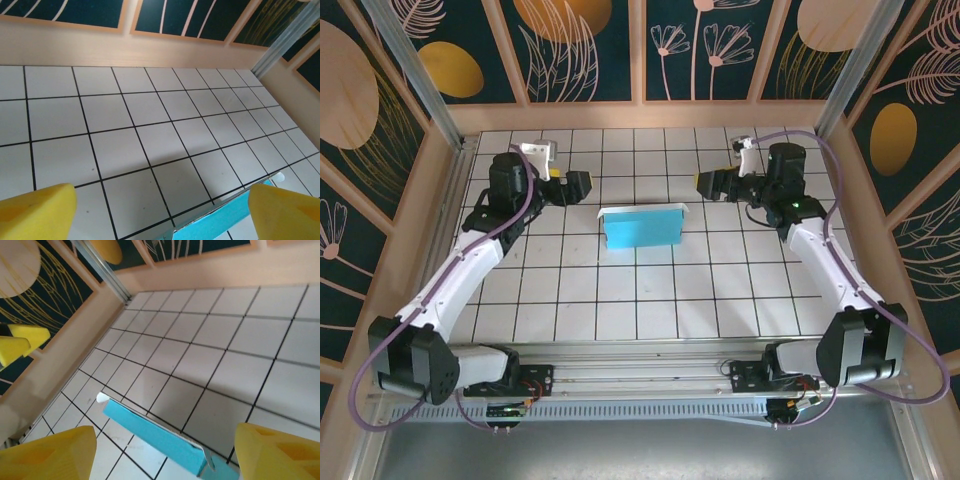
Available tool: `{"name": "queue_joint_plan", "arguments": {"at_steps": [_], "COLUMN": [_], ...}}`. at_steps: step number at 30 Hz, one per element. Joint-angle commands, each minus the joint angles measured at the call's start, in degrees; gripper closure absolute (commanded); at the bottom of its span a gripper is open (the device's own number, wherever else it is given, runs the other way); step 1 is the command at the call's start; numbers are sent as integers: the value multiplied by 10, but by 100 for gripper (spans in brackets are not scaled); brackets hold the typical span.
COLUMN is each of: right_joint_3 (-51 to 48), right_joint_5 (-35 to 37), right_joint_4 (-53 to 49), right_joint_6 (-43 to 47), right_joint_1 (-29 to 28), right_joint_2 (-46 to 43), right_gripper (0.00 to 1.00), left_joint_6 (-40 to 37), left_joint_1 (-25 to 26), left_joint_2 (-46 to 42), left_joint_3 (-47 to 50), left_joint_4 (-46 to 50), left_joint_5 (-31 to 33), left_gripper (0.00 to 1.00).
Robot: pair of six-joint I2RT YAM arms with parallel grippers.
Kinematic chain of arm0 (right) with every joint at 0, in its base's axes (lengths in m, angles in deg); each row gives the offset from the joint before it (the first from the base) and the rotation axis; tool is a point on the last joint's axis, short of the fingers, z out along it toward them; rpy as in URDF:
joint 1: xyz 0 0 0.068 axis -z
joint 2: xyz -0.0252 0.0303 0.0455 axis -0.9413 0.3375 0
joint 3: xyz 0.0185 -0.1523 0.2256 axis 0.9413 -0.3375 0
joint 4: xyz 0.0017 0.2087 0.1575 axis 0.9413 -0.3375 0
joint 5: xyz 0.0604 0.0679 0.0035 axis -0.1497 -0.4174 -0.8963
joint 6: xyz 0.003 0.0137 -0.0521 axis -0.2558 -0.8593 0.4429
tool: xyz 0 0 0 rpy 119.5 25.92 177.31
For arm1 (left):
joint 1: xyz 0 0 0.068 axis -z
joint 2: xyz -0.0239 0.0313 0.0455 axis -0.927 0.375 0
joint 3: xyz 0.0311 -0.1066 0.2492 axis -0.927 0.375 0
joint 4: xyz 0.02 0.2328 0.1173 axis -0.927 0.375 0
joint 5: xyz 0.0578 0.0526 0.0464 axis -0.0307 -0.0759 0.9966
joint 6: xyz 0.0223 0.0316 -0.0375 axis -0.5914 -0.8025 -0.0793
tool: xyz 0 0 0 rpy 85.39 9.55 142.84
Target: Fold the paper box
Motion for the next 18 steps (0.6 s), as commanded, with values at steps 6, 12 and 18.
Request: {"name": "queue_joint_plan", "arguments": {"at_steps": [6, 12, 18], "right_joint_3": [16, 52, 47], "right_joint_5": [11, 39, 63], "right_joint_4": [-88, -93, -88], "right_joint_6": [38, 68, 91], "right_joint_1": [0, -40, -62], "right_joint_2": [69, 133, 147], "right_gripper": [26, 36, 54], "left_joint_6": [-74, -114, -115], "left_joint_1": [0, 0, 0], "left_joint_2": [20, 32, 36], "left_joint_3": [-32, -29, -18], "left_joint_4": [58, 82, 87], "left_joint_5": [-59, -69, -96], "left_gripper": [9, 10, 11]}}
